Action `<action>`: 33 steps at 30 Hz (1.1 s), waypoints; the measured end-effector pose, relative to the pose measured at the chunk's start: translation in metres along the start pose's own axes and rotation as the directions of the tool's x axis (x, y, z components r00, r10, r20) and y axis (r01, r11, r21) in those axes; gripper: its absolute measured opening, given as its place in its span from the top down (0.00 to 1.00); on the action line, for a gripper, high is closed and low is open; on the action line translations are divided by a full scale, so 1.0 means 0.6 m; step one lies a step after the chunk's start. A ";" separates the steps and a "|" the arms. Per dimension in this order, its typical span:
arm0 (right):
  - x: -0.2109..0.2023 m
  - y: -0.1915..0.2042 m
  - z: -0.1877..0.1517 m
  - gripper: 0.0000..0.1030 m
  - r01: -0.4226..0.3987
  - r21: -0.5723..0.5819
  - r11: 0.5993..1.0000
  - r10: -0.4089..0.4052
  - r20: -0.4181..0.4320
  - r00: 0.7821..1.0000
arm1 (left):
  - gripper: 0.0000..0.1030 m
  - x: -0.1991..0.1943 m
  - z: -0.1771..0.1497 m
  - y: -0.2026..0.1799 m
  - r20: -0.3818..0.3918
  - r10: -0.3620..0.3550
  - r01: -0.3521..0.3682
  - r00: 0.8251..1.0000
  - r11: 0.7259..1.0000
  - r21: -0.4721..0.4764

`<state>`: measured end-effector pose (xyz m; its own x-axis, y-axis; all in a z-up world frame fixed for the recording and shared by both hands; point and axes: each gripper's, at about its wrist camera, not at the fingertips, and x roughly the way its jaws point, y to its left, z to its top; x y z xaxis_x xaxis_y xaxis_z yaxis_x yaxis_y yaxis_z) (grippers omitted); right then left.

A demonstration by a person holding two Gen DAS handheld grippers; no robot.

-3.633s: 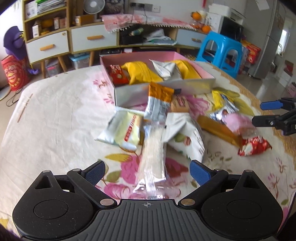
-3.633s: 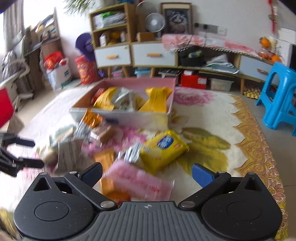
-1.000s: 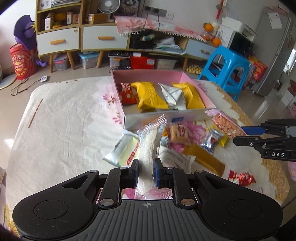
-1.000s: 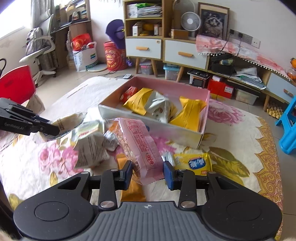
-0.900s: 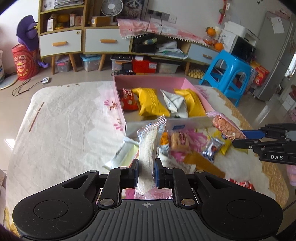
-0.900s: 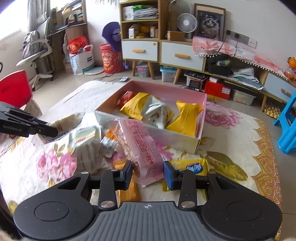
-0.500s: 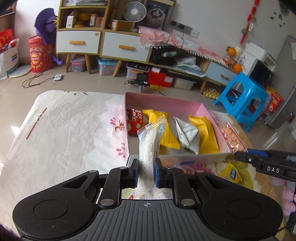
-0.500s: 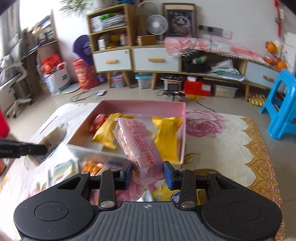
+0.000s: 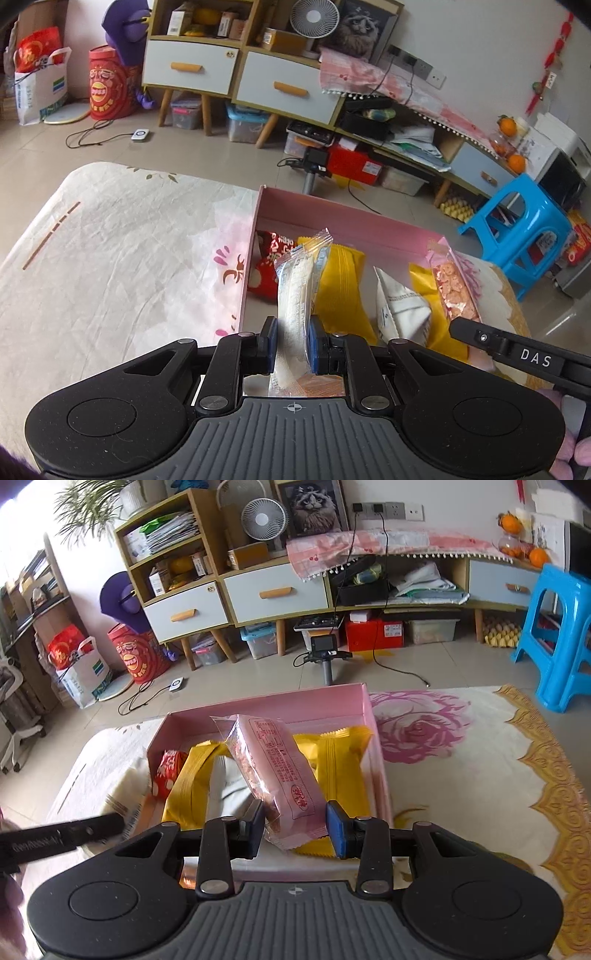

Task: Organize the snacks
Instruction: 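Carry both held packets into the pink box and open both grippers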

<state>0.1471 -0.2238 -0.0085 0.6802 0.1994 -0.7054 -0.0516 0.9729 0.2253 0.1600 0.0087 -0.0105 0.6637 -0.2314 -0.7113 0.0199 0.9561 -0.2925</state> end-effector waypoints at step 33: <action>0.023 0.003 0.022 0.60 -0.005 0.065 0.998 0.000 0.071 0.997 | 0.72 0.050 0.017 0.000 0.048 0.030 -0.030 0.998 0.999 0.012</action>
<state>0.1663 -0.2210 -0.0090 0.7302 0.1908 -0.6560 -0.0070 0.9622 0.2721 0.1873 0.0035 -0.0252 0.6990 -0.1942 -0.6882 0.0091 0.9648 -0.2630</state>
